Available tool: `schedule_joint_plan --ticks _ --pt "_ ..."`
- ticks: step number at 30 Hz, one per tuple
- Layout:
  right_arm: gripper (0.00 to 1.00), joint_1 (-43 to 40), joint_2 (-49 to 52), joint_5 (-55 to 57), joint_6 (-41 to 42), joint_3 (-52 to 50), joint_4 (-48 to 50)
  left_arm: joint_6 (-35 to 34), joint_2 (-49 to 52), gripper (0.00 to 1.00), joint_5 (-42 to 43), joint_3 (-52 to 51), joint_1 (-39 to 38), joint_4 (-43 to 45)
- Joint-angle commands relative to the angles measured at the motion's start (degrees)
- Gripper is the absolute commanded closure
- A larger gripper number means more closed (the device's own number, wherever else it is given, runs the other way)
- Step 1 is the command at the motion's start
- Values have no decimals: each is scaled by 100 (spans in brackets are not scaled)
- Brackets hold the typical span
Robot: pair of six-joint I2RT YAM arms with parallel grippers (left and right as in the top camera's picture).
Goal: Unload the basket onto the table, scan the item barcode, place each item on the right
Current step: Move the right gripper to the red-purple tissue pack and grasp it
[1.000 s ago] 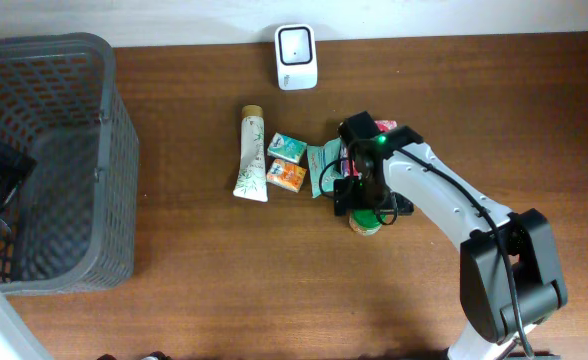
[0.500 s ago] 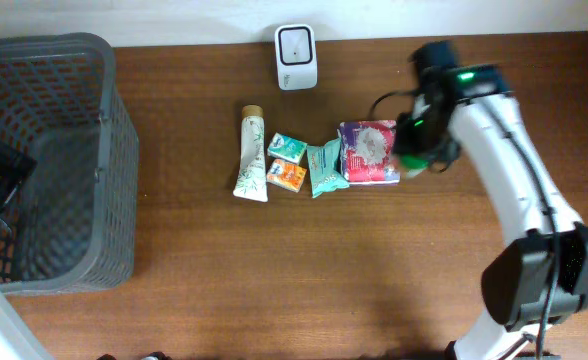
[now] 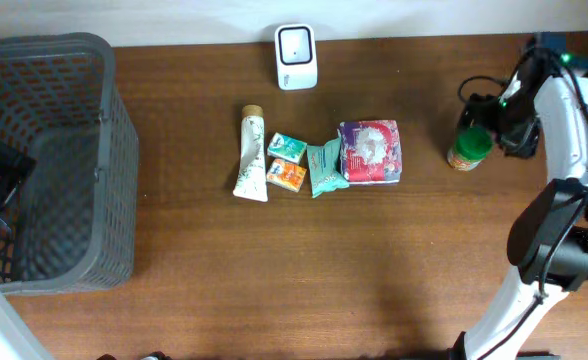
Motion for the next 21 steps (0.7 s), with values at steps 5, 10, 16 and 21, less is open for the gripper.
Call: schedule_joint_plan --ticks 5,10,16,21 --pt "1 1294 -83 -361 -726 1685 -1556 -28 2 1 -2 7 33 -11" --pt "1 2632 42 -439 -656 1290 -610 -28 2 1 -2 7 33 -11" --pt "1 3364 612 809 -365 1287 -262 -28 2 1 -2 7 33 -11" --pt "1 2527 719 1121 -44 1268 -175 -28 2 1 -2 7 33 -11"
